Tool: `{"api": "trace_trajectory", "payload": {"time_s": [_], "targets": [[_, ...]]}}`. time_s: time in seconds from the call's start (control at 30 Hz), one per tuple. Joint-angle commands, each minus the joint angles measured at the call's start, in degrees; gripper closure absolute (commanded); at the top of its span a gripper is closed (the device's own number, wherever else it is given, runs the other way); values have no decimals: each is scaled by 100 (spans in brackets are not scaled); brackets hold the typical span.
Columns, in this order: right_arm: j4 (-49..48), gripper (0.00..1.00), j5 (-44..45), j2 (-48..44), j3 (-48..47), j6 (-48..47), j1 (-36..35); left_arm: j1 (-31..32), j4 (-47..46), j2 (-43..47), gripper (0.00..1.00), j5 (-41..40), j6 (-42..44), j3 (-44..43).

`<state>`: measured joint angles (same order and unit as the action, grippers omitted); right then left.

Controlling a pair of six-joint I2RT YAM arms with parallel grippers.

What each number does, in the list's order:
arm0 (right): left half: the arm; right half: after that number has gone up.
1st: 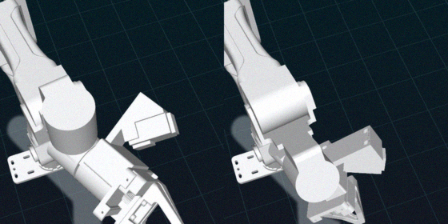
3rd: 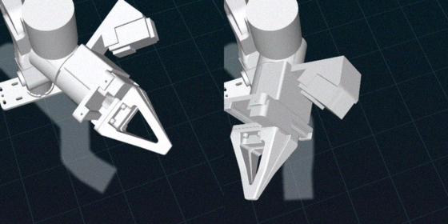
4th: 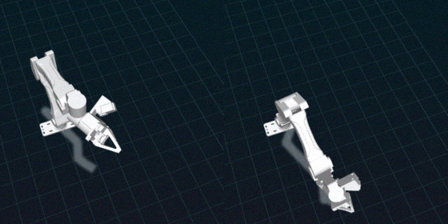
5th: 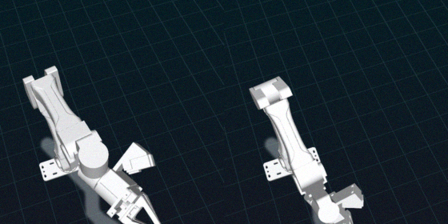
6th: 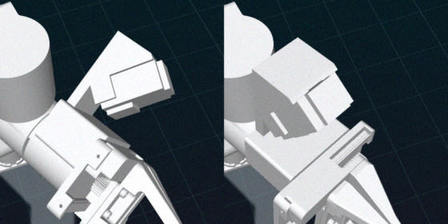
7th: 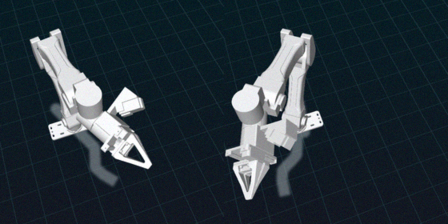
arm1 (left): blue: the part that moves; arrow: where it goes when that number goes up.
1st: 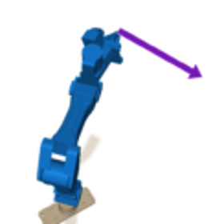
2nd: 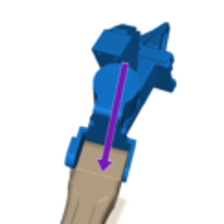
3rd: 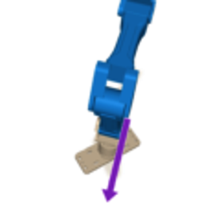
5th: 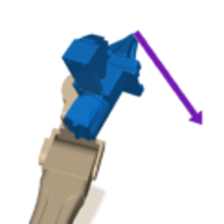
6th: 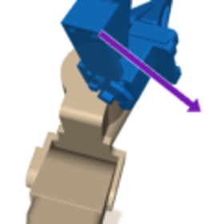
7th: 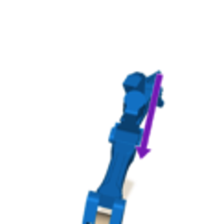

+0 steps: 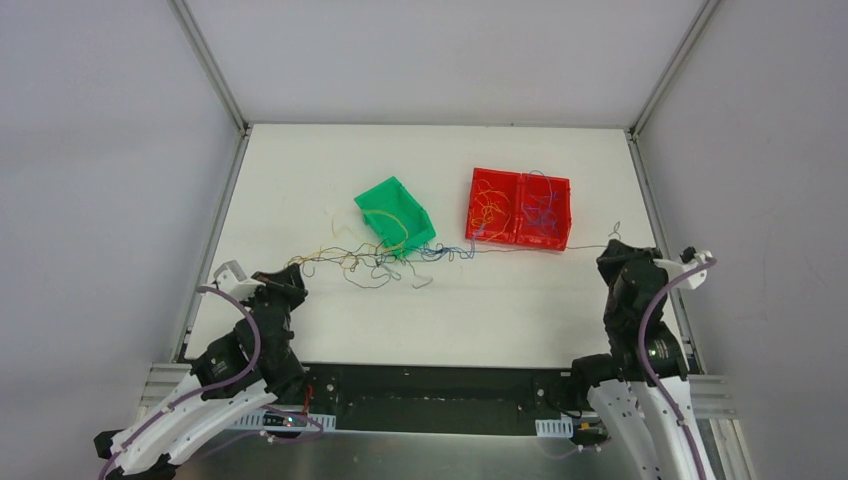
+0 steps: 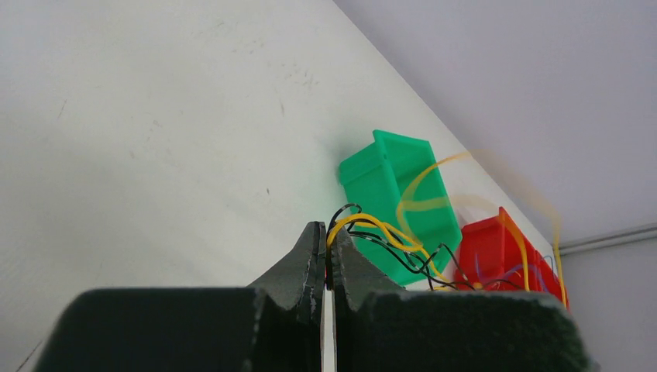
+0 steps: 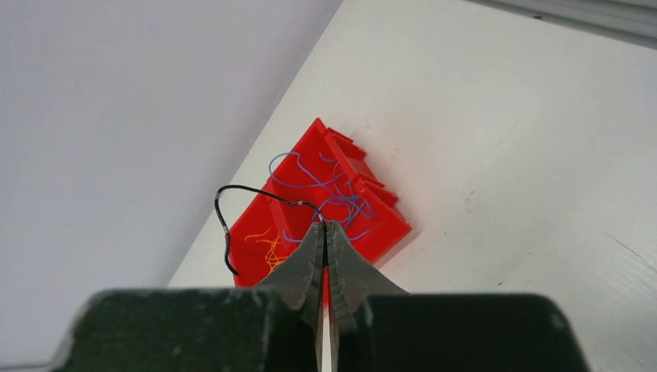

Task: Untangle the cables

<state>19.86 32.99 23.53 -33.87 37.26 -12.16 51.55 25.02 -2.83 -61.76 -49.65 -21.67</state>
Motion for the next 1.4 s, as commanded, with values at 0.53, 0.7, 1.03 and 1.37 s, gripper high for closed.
{"api": "trace_trajectory", "payload": {"time_s": [0.53, 0.7, 1.03, 1.37], "targets": [[252, 100, 956, -1043, -62, -176, 84, -11, 426, -567, 100, -172, 31, -386], [2173, 100, 3282, -1103, -539, 1696, 86, -10, 1413, -52, 100, -988, -1149, -376], [1679, 100, 2981, -1414, -343, 1324, 83, -5, 1462, -123, 100, -875, -1299, -410], [-1045, 44, -2275, -947, 321, -1067, 82, -5, 797, -687, 100, 341, -100, -750]]}}
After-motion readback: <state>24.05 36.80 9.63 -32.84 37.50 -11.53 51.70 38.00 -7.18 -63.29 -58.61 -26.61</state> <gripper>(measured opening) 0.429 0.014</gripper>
